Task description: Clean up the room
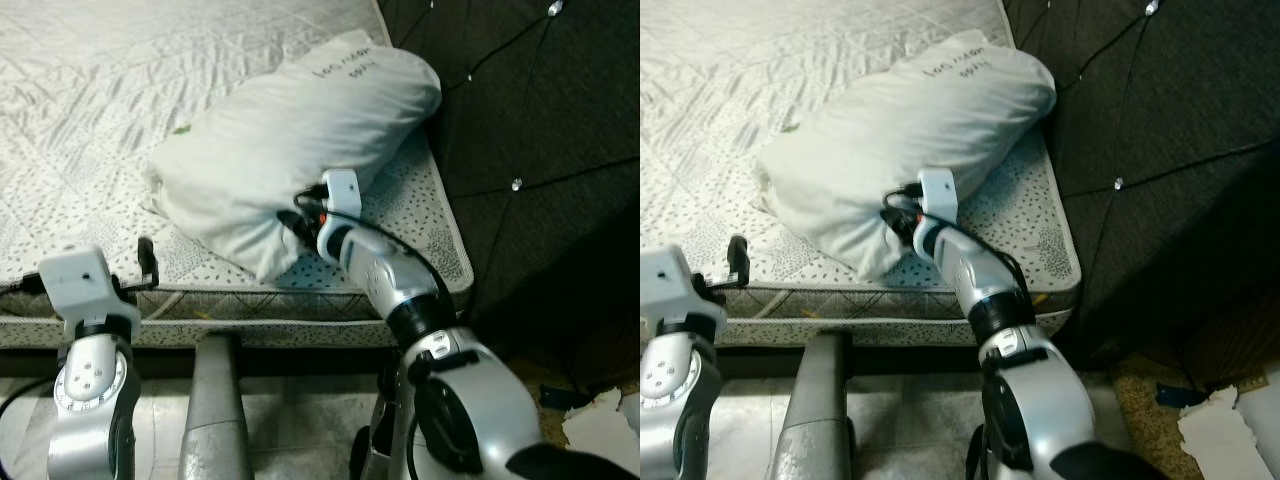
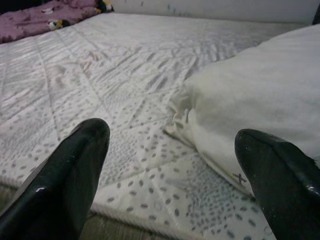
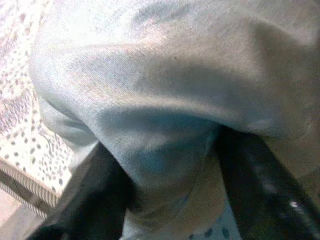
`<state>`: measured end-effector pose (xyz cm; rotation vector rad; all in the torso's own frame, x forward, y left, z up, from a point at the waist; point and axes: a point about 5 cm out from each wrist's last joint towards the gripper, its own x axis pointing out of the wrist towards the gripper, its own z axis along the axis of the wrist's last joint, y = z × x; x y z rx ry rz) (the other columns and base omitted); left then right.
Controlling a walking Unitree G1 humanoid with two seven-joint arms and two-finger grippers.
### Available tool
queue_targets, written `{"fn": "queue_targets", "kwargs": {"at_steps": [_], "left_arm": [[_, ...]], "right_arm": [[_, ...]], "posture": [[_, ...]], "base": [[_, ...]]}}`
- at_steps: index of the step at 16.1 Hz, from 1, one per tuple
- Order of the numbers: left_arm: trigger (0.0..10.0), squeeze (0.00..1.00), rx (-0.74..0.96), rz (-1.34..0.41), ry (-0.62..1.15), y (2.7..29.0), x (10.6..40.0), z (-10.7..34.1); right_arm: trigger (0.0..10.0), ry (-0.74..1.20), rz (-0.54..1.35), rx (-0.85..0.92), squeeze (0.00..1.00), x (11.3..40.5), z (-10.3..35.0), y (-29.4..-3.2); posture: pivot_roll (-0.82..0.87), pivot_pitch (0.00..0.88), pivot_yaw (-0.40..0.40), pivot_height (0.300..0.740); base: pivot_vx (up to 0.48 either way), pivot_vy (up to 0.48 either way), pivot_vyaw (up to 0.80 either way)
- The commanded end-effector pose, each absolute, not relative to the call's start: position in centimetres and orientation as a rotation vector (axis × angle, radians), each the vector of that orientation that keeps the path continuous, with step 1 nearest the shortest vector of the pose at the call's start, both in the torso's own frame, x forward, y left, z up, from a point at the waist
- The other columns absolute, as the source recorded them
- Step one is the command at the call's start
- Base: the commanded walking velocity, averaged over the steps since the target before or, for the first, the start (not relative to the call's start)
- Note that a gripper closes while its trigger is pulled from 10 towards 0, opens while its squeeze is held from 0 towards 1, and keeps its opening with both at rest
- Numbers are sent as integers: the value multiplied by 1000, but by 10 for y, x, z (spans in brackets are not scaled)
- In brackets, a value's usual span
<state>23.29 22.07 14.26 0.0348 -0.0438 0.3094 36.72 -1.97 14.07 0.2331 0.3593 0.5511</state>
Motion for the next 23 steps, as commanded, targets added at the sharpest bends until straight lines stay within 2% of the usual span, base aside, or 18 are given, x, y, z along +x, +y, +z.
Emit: {"fn": "queue_targets", "kwargs": {"at_steps": [1,3,6,8,11,14,18,22,23], "left_arm": [[10000,0,41,324,-30,221,232,140],[10000,0,28,318,-8,219,238,130],[10000,0,37,247,-5,206,257,128],[10000,0,37,222,-21,205,271,131],[10000,0,41,227,-51,210,283,135],[10000,0,43,247,-78,215,286,140],[10000,0,39,283,-51,224,283,126],[10000,0,44,280,-83,224,294,133],[10000,0,43,282,-83,224,293,133]], "right_arm": [[0,272,535,249,0,376,165,-17],[0,273,526,225,0,377,162,-22],[0,301,448,212,0,378,144,-47],[0,335,321,209,0,380,127,-81],[0,326,181,206,0,387,126,-127],[0,316,83,163,0,389,127,-162],[0,201,-111,138,0,397,152,-200],[0,57,-361,157,0,396,195,-264],[0,44,-372,149,0,396,199,-268]], "posture": [[246,69,-87,525],[225,37,-71,525],[197,0,-44,525],[168,0,-27,525],[163,0,-29,525],[182,0,-48,525],[159,0,-15,525],[159,0,-20,525],[154,0,-22,525]], "base": [[0,0,0],[0,0,0],[0,0,0],[0,0,0],[0,0,0],[0,0,0],[0,0,0],[0,0,0],[0,0,0]]}}
